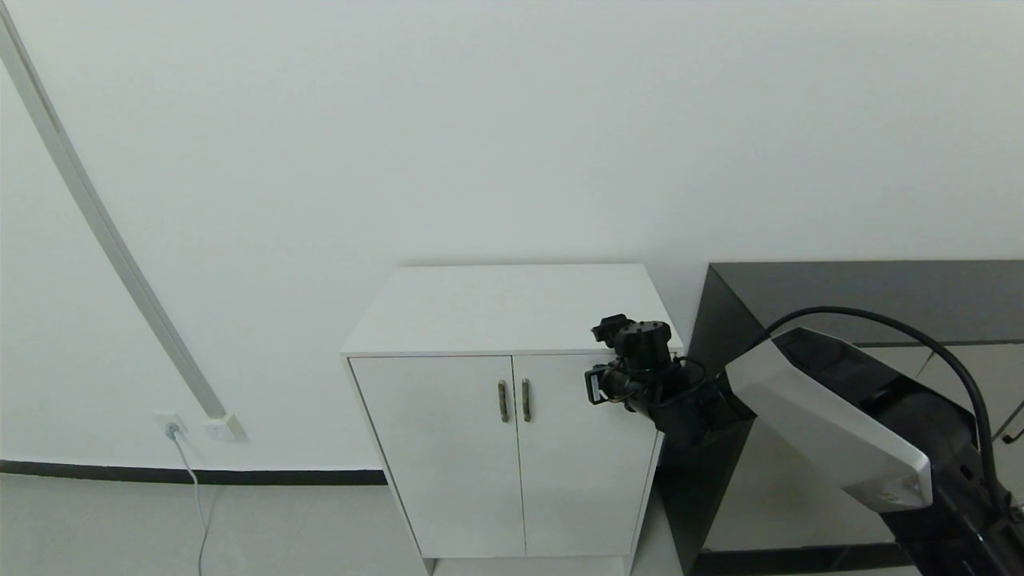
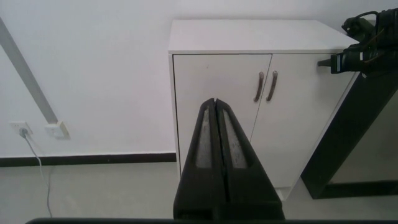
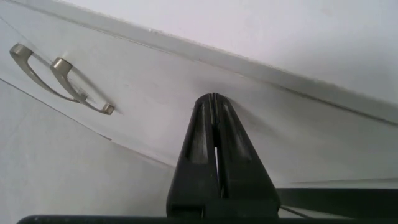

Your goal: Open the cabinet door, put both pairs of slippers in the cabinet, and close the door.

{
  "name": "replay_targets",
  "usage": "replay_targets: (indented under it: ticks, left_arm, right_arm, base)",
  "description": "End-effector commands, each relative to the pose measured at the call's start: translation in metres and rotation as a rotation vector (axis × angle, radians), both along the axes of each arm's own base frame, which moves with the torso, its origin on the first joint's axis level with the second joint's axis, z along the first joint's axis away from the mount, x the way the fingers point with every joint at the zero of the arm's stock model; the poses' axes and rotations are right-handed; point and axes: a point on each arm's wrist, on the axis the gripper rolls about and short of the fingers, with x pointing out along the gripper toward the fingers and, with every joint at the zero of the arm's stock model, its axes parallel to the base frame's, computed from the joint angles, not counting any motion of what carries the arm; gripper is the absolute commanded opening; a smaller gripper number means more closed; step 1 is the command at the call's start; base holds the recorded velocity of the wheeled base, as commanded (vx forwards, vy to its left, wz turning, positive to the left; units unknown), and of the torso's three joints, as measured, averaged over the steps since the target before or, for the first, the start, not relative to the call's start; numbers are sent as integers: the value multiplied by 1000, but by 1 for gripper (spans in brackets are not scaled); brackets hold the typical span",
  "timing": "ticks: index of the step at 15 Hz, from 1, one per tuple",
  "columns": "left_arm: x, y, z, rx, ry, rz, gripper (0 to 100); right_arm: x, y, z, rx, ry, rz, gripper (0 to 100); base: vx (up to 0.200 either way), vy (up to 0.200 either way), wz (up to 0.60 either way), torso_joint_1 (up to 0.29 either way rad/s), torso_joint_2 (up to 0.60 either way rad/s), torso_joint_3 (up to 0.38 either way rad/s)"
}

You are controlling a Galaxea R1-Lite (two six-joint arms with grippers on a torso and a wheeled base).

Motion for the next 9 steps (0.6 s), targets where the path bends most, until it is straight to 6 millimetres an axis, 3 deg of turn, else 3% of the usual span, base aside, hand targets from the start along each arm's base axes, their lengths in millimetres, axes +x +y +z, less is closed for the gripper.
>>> replay_targets:
  ticks: [1, 6, 9]
  left_arm:
    - [0, 0, 0, 0, 1, 0, 0]
    - [0, 0, 0, 0, 1, 2, 0]
    - [0, 0, 0, 0, 1, 0, 0]
  right_arm:
    - [1, 1, -1, 2, -2, 0, 0]
    - [-3, -4, 1, -5, 6, -8, 0]
    - [-18, -12, 8, -5, 7, -12, 0]
  base:
    - [0, 0, 0, 0, 0, 0]
    - [0, 0, 0, 0, 0, 0]
    - [0, 0, 0, 0, 0, 0]
